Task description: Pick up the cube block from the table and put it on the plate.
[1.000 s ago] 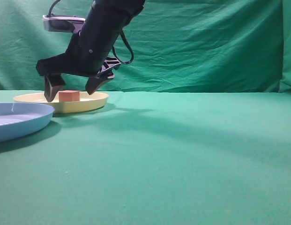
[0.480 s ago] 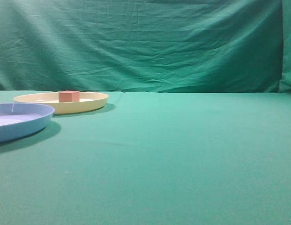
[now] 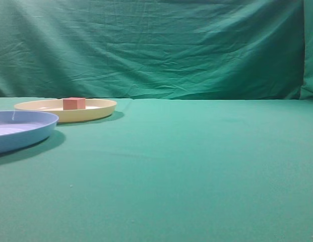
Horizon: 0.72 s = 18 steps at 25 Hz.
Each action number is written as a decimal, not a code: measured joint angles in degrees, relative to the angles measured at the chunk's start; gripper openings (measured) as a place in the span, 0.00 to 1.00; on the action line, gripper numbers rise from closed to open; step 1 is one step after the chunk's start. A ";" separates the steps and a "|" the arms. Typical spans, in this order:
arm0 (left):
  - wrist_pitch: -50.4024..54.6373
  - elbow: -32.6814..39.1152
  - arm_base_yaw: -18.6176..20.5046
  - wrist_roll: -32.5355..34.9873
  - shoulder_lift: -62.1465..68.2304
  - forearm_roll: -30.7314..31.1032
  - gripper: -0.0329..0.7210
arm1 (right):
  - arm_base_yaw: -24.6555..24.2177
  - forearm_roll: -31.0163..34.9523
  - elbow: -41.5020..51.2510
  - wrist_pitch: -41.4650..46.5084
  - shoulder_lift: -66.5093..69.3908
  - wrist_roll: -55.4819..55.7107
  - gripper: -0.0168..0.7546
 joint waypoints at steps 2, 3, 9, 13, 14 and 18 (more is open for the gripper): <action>0.00 0.00 0.00 0.00 0.00 0.00 0.04 | 0.00 0.74 6.37 -2.84 -5.33 0.00 0.02; 0.00 0.00 0.00 0.00 0.00 0.00 0.04 | 0.00 1.11 9.61 -4.20 -7.49 0.00 0.02; 0.00 0.00 0.00 0.00 0.00 0.00 0.04 | 0.00 2.92 21.19 -1.11 -20.28 0.00 0.02; 0.00 0.00 0.00 0.00 0.00 0.00 0.04 | 0.00 2.92 26.05 -0.01 -27.16 0.12 0.02; 0.00 0.00 0.00 0.00 0.00 0.00 0.04 | 0.00 2.81 27.79 -1.01 -28.84 0.12 0.02; 0.00 0.00 0.00 0.00 0.00 0.00 0.04 | -0.57 1.05 35.83 -7.62 -37.67 0.12 0.02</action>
